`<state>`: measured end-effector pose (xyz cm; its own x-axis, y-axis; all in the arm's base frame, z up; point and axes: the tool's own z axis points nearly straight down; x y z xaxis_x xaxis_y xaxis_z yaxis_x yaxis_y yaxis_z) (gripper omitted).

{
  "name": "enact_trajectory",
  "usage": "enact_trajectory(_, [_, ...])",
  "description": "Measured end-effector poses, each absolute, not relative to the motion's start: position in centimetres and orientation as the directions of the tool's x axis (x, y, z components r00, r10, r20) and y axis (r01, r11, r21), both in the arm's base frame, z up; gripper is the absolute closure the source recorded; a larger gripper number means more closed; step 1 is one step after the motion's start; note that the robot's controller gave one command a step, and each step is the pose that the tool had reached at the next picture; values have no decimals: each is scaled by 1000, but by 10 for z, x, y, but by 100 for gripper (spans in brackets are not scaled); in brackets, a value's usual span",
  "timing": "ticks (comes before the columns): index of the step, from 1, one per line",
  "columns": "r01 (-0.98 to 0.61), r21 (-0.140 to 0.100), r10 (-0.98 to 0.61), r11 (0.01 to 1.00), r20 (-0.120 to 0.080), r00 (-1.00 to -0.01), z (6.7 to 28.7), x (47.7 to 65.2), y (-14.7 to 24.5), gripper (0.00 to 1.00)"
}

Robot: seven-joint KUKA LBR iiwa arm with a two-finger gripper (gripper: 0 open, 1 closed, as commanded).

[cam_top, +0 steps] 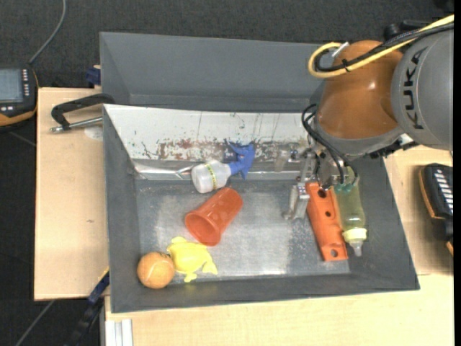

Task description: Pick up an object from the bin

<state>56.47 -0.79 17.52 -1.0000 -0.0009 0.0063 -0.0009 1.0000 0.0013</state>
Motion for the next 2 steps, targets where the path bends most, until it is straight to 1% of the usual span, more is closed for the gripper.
enact_trajectory(1, [-1, 1, -1, 1000, -3, -1000, 180, 566, -8, 0])
enact_trajectory(2, [-137, 2, -137, 991, -2, -991, 135, 574, 33, 0])
